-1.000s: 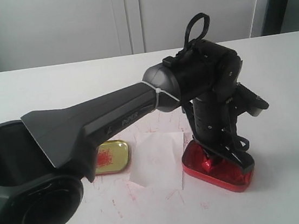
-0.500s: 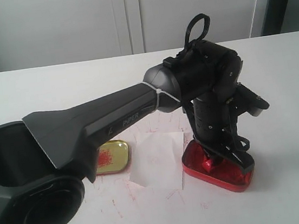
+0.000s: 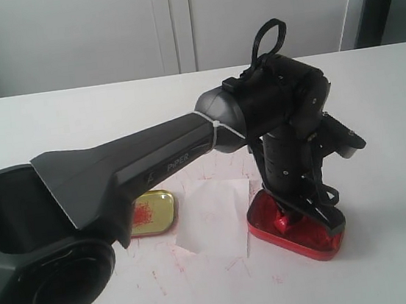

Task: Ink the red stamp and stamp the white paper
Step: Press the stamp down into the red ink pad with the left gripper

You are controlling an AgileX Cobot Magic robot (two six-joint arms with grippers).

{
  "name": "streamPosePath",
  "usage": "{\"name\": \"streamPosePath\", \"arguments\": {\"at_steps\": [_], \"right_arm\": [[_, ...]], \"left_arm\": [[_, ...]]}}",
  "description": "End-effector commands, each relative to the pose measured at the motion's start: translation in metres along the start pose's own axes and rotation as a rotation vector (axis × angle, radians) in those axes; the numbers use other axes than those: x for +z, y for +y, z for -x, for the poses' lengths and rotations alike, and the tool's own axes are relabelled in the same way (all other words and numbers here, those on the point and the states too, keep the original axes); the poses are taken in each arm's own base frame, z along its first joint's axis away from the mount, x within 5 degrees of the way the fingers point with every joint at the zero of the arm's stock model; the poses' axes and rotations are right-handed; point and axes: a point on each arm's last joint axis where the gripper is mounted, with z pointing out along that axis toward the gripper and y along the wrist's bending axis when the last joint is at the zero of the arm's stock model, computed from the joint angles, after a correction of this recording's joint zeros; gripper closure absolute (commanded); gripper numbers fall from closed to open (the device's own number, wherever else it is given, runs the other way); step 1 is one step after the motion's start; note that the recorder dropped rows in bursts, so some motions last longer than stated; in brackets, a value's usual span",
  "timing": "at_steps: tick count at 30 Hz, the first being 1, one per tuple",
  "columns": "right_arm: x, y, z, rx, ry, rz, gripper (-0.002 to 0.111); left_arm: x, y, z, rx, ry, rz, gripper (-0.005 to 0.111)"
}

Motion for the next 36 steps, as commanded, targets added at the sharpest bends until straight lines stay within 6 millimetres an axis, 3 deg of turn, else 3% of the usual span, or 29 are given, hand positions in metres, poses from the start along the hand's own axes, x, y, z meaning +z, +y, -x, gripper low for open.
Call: {"name": "streamPosePath", "arguments": {"at_steps": [1, 26, 36], "right_arm": [[0.0, 0.0, 0.0, -0.007, -0.013, -0.004, 0.108], [0.0, 0.0, 0.0, -0.007, -0.013, -0.004, 0.108], [0.0, 0.0, 0.0, -0.007, -0.013, -0.004, 0.108]], "left_arm": [[0.028, 0.002, -0.013, 0.019, 0.136, 0.018, 0.107], [-0.034, 0.004, -0.004, 0.022, -0.042, 0.072, 0.107], [-0.044, 0.005, -0.003, 0.022, -0.068, 0.078, 0.107]]}}
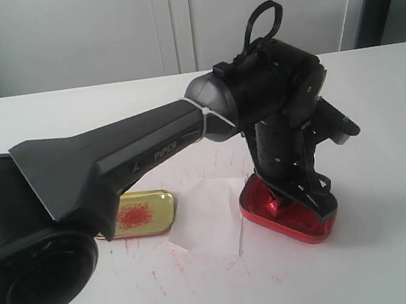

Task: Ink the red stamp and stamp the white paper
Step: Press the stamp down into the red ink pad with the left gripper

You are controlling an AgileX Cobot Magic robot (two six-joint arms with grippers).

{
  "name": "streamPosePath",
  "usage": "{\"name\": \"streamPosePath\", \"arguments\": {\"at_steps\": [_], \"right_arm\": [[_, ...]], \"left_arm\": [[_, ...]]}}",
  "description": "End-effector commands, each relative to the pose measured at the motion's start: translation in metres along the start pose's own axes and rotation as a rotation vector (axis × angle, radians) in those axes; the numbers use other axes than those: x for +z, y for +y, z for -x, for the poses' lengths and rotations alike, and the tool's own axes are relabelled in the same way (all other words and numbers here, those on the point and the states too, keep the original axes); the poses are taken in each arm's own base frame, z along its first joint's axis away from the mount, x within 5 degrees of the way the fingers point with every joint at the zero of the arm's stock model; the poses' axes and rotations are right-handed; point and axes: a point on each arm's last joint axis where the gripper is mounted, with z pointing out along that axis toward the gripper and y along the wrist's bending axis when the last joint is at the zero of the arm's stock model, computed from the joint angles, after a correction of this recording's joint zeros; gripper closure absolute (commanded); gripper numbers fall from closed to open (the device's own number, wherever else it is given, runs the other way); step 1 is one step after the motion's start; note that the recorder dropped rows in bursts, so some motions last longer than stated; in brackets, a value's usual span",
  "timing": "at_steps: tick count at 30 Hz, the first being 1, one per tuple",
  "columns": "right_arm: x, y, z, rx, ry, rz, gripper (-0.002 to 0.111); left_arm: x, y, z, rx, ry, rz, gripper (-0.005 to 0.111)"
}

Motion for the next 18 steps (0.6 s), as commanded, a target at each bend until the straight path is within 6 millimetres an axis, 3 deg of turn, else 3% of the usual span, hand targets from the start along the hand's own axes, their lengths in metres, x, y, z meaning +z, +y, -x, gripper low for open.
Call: {"name": "streamPosePath", "arguments": {"at_steps": [1, 9, 18], "right_arm": [[0.0, 0.0, 0.0, -0.007, -0.013, -0.004, 0.108], [0.0, 0.0, 0.0, -0.007, -0.013, -0.004, 0.108], [0.0, 0.0, 0.0, -0.007, -0.013, -0.004, 0.108]], "left_arm": [[-0.011, 0.001, -0.001, 0.002, -0.012, -0.002, 0.107], [-0.011, 0.001, -0.001, 0.001, -0.013, -0.005, 0.107], [0.003, 0.002, -0.003, -0.013, 0.038, 0.017, 0.107]]}}
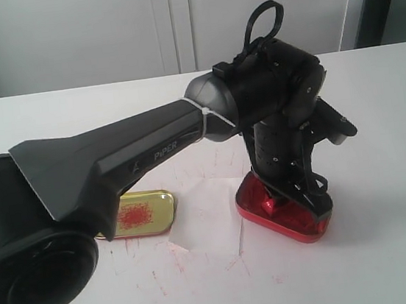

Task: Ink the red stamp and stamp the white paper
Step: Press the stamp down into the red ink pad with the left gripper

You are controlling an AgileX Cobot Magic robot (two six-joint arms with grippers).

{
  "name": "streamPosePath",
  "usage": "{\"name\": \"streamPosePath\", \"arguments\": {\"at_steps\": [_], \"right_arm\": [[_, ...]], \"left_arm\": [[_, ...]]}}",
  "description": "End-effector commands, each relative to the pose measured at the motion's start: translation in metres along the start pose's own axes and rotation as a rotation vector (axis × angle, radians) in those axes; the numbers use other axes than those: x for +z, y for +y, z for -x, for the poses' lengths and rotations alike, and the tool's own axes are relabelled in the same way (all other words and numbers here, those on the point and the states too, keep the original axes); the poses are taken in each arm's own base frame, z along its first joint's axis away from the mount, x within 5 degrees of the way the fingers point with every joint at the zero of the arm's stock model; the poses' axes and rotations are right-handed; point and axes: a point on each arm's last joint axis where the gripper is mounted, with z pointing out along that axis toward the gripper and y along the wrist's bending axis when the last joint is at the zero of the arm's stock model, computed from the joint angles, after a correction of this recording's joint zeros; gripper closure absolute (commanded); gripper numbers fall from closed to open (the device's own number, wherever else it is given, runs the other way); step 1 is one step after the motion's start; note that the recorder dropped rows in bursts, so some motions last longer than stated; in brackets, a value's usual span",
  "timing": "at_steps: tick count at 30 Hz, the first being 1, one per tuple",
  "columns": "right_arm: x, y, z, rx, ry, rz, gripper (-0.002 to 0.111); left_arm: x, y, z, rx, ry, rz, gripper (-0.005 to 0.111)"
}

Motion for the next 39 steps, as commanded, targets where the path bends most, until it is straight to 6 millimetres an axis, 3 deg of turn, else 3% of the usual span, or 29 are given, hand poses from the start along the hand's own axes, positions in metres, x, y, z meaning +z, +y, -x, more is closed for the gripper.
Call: {"name": "streamPosePath", "arguments": {"at_steps": [1, 4, 15, 34, 39], "right_arm": [[0.0, 0.0, 0.0, -0.007, -0.013, -0.004, 0.108], [0.0, 0.0, 0.0, -0.007, -0.013, -0.004, 0.108], [0.0, 0.0, 0.0, -0.007, -0.013, -0.004, 0.108], [0.0, 0.0, 0.0, -0.007, -0.013, -0.004, 0.108], [0.0, 0.0, 0.0, -0.007, -0.013, -0.004, 0.108]], "left_arm": [[0.005, -0.001, -0.003, -0.019, 0.031, -0.005, 0.107], [0.014, -0.001, -0.003, -0.02, 0.05, -0.01, 0.107], [0.011, -0.02, 0.004, 0.049, 0.042, 0.089, 0.107], [0.009, -0.024, 0.004, 0.028, 0.055, 0.157, 0.107], [0.019, -0.033, 0.005, 0.053, 0.072, 0.166, 0.107]]}}
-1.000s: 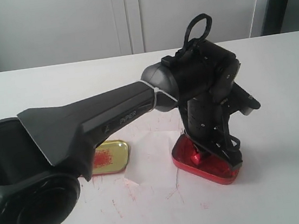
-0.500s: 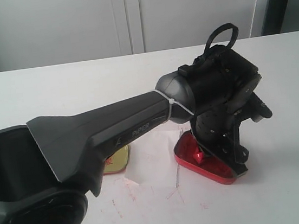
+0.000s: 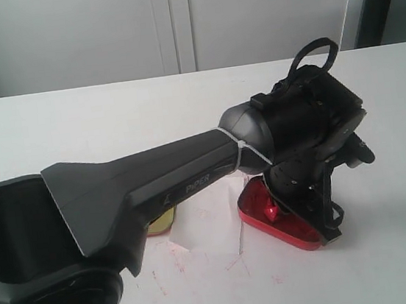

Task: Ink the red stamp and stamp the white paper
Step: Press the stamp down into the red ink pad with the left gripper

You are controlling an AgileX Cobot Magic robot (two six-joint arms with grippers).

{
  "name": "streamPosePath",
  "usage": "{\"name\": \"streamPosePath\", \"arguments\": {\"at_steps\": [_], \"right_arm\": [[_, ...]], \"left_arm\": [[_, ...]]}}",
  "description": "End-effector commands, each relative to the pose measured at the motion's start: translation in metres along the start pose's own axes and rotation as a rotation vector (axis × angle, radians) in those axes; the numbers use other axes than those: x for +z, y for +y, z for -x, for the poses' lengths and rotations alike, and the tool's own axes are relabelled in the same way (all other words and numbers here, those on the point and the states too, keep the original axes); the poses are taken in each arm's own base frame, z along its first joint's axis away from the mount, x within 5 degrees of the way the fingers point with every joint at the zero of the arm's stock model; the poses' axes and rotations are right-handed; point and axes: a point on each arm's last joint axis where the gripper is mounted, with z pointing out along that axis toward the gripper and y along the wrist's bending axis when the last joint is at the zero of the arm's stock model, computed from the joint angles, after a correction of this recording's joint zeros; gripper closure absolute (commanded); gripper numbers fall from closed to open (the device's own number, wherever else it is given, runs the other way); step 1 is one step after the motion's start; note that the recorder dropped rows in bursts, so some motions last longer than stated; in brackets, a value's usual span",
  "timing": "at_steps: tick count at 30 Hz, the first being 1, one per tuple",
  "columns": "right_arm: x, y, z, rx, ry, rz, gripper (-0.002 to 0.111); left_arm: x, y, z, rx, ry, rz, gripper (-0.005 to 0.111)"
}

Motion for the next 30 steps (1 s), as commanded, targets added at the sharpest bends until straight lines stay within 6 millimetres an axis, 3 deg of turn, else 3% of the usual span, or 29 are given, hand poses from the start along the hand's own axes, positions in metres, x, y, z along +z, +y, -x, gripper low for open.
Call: {"name": "streamPosePath", "arguments": {"at_steps": [1, 11, 24, 30], "right_arm": [[0.0, 0.0, 0.0, -0.007, -0.013, -0.004, 0.108], [0.0, 0.0, 0.0, -0.007, -0.013, -0.004, 0.108], [0.0, 0.0, 0.0, -0.007, -0.013, -0.004, 0.108], [0.0, 0.0, 0.0, -0.007, -0.013, -0.004, 0.108]], "left_arm": [[0.003, -0.007, -0.001, 0.012, 0.024, 0.019, 0.107], [0.002, -0.004, -0.001, 0.018, 0.034, 0.042, 0.107], [-0.023, 0.002, -0.001, 0.002, -0.02, 0.043, 0.107], [-0.025, 0.002, -0.001, -0.006, -0.027, 0.037, 0.107]]}}
